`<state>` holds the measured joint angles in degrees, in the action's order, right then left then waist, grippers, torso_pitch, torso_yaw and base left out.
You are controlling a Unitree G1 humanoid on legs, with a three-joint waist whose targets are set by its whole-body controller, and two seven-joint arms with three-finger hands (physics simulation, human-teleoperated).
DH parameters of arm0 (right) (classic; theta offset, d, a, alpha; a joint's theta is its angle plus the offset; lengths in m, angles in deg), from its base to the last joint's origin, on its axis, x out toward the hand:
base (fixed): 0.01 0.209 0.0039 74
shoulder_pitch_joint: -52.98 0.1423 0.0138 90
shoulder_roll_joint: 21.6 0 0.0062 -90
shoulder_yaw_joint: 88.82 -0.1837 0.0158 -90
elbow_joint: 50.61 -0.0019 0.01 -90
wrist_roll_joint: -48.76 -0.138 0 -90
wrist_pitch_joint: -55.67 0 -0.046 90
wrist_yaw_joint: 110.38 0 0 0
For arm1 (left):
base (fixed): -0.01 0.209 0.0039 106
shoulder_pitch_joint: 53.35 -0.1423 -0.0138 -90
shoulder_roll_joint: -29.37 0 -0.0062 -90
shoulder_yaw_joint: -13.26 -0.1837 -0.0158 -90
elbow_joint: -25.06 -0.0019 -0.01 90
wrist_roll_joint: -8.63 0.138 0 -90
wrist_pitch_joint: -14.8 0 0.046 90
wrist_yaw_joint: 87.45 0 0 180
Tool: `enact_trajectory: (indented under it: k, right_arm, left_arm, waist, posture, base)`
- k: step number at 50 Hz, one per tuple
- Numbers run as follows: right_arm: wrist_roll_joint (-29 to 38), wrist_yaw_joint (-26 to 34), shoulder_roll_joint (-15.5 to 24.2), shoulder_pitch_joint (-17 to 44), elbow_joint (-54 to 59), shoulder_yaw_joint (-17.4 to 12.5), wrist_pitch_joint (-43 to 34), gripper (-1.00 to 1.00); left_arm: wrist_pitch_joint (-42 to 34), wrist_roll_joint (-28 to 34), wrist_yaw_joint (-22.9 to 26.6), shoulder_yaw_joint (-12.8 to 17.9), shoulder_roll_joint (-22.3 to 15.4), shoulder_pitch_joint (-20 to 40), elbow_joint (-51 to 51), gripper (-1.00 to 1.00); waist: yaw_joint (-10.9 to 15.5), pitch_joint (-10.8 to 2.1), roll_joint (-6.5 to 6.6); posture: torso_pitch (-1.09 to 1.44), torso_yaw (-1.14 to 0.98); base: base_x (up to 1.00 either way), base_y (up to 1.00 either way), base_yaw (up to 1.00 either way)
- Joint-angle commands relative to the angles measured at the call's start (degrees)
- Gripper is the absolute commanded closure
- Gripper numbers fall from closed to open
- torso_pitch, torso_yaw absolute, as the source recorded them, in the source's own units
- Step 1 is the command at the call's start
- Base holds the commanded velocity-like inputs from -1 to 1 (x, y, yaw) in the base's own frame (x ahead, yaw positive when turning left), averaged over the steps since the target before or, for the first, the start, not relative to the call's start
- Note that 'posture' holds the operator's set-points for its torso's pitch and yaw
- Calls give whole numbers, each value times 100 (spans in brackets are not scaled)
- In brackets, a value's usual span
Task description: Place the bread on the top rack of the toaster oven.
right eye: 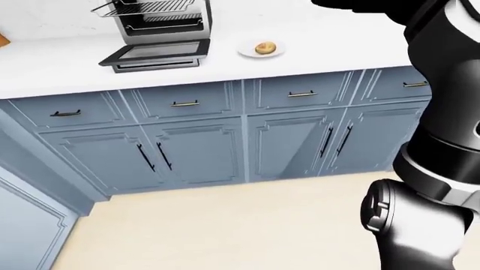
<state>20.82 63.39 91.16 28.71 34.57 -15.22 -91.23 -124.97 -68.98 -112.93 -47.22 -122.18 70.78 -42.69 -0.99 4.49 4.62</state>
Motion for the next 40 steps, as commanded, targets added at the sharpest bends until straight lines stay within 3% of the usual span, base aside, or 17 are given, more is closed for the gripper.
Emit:
enact_trajectory:
  k: [1, 3, 4, 6, 11, 13, 14, 15, 16, 18, 24, 26, 28, 29, 31, 33, 40]
  right_arm:
    - [-21, 25, 32, 201, -126, 0, 146, -100]
    - [-18, 33, 27, 187, -147, 4, 147, -100]
    - [-20, 32, 28, 189, -152, -2, 138, -100]
    - [-18, 36, 40, 207, -139, -6, 132, -100]
    - [-11, 35, 33, 212, -112, -11, 146, -100]
    - [-13, 30, 31, 220, -122, -5, 136, -100]
    - [-17, 27, 30, 218, -136, -4, 123, -100]
    - [-14, 27, 28, 208, -145, 2, 118, -100]
    - [-16, 27, 31, 215, -150, 0, 108, -100]
    - [-20, 32, 45, 231, -139, -14, 92, -100]
    - [3, 32, 18, 193, -184, 14, 113, -100]
    - [10, 37, 15, 188, -192, 14, 109, -100]
    - [19, 50, 19, 186, -185, 14, 113, -100]
    - [27, 58, 18, 185, -170, 14, 127, -100]
    - [62, 38, 17, 206, -146, 23, 133, -100]
    - [98, 61, 12, 190, -108, 47, 134, -100]
    - [134, 76, -4, 227, -115, 19, 147, -100]
  left_arm:
    - [136, 104, -33, 150, -124, 102, -36, -100]
    - [126, 66, -46, 164, -138, 127, -40, -100]
    - [127, 60, -47, 172, -139, 121, -41, -100]
    - [137, 47, -58, 169, -135, 115, -46, -100]
    - [143, 78, -45, 147, -104, 103, -31, -100]
    - [131, 65, -56, 152, -107, 113, -36, -100]
    - [133, 66, -59, 135, -103, 119, -31, -100]
    - [126, 56, -74, 120, -105, 134, -16, -100]
    - [129, 75, -69, 112, -87, 129, -18, -100]
    - [106, 77, -61, 143, -85, 136, -25, -100]
    - [89, 96, -42, 173, -54, 118, -33, -100]
    - [94, 113, -25, 168, -57, 121, -38, -100]
    - [93, 110, -33, 162, -56, 126, -31, -100]
    - [87, 105, -38, 165, -56, 127, -27, -100]
    - [93, 116, -32, 153, -47, 128, -30, -100]
    - [81, 94, -56, 155, -63, 146, -33, -100]
    - [108, 86, -60, 159, -117, 145, -39, -100]
  waist:
    - [7, -95, -3]
    - [36, -153, -32]
    - [22, -145, 44]
    - [48, -159, 47]
    - [154, -115, -249]
    - [164, -229, -522]
    - [116, -195, -443]
    - [126, -60, -527]
    - [112, -20, -563]
    - [54, -122, -510]
    - [4, -82, -257]
    - [-28, -122, -83]
    - [-59, -247, 220]
    - [-29, -218, 98]
    - [-26, -113, 167]
    - [30, -176, 70]
    - [147, -155, -297]
  posture:
    - [0, 0]
    - [0, 0]
    - [0, 0]
    - [0, 0]
    - [0, 0]
    - [0, 0]
    - [0, 0]
    - [0, 0]
    - [0, 0]
    - [0, 0]
    - [0, 0]
    - [0, 0]
    - [0, 0]
    - [0, 0]
    - [0, 0]
    - [0, 0]
    - [0, 0]
  base:
    - [33, 0, 0]
    - [32, 0, 0]
    - [33, 0, 0]
    - [33, 0, 0]
    - [33, 0, 0]
    - [33, 0, 0]
    - [34, 0, 0]
    - [34, 0, 0]
    - [34, 0, 0]
    - [34, 0, 0]
    - [34, 0, 0]
    - [33, 0, 0]
    - [33, 0, 0]
    - [33, 0, 0]
    - [34, 0, 0]
    - [34, 0, 0]
    - [33, 0, 0]
